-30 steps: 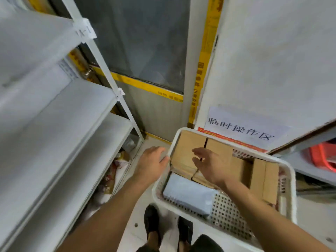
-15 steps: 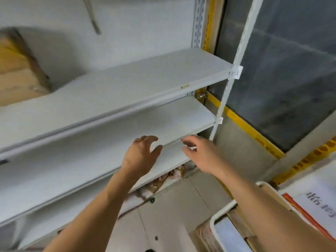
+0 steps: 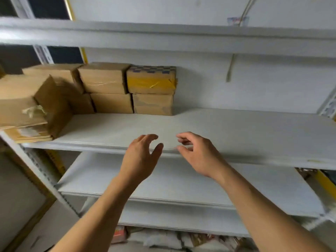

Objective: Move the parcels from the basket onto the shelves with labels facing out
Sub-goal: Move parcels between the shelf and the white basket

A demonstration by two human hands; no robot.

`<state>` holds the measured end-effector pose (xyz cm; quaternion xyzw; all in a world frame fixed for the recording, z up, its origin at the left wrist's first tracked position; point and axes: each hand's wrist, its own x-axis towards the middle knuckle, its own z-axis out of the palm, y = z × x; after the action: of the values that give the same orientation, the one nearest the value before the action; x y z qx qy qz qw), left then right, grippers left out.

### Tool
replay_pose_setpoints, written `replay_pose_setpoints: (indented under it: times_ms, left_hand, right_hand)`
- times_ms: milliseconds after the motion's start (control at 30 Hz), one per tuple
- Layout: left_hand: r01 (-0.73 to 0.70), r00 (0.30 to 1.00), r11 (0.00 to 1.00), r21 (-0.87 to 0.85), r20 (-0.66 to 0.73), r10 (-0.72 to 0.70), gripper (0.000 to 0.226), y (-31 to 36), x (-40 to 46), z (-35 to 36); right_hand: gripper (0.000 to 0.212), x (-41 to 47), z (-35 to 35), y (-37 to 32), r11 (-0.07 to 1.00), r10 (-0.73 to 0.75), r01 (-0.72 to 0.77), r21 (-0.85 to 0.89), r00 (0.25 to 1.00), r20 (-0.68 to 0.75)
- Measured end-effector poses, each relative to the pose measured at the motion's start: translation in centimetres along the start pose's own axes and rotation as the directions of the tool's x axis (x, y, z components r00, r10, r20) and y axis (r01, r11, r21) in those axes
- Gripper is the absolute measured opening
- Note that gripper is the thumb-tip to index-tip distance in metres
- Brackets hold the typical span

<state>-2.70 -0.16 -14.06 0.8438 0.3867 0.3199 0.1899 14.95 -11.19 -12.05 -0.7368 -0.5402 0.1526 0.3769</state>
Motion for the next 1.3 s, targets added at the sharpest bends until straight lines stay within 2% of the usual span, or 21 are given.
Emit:
replay_pose_setpoints:
  times_ms: [133, 300, 467, 633, 733, 800, 900, 1033, 1133, 1300]
  left_hand:
    - [0.14, 0.985, 0.987, 0.076, -0.111, -0.132, 0.041, -4.0, 1.0, -3.7]
    - [0.318, 0.927, 0.938, 0.14, -0.254, -0.276, 0.045, -8.1, 1.7, -8.1]
    - [0.46, 0.831, 0.875, 0.152, -0.422, -0.363, 0.047, -11.1, 2.3, -12.5]
    - [0.584, 0.679, 0.806, 0.096, -0.601, -0.421, 0.048, -13.8, 2.4, -17.2]
    - [0.623, 0.603, 0.78, 0.055, -0.669, -0.434, 0.057, -15.7, 2.4, -20.1]
    - [0.621, 0.578, 0.784, 0.02, -0.686, -0.441, 0.062, -17.3, 2.7, -22.1]
    - [0.627, 0.573, 0.779, -0.022, -0.665, -0.479, 0.072, -19.9, 3.6, -24.8]
    - [0.573, 0.641, 0.818, -0.049, -0.595, -0.485, 0.074, -22.5, 4.9, -26.4]
    - [0.524, 0.67, 0.833, -0.178, -0.518, -0.531, 0.08, -25.1, 5.5, -27.1]
    - [0.452, 0.691, 0.79, -0.414, -0.397, -0.604, 0.061, -27.8, 6.1, -26.8]
  right_hand:
    - [0.041, 5.2, 3.7, -3.6, 0.993, -0.116, 0.115, 0.021, 0.987, 0.108]
    - [0.045, 10.7, 8.1, -7.7, 0.966, -0.259, 0.251, 0.065, 0.934, 0.247]
    - [0.043, 15.6, 12.1, -12.1, 0.925, -0.38, 0.354, 0.14, 0.854, 0.354]
    - [0.042, 18.7, 16.1, -16.9, 0.88, -0.475, 0.416, 0.23, 0.772, 0.422]
    - [0.048, 19.6, 18.7, -19.9, 0.861, -0.508, 0.422, 0.285, 0.745, 0.432]
    - [0.058, 20.2, 20.4, -22.0, 0.848, -0.528, 0.429, 0.312, 0.744, 0.411]
    - [0.076, 21.0, 23.1, -24.9, 0.859, -0.504, 0.404, 0.316, 0.779, 0.373]
    - [0.092, 22.0, 26.1, -27.0, 0.875, -0.452, 0.353, 0.33, 0.839, 0.302]
    - [0.094, 22.6, 28.3, -27.9, 0.867, -0.37, 0.215, 0.449, 0.882, 0.291]
    - [0.088, 23.5, 30.7, -28.1, 0.802, -0.279, 0.073, 0.593, 0.923, 0.265]
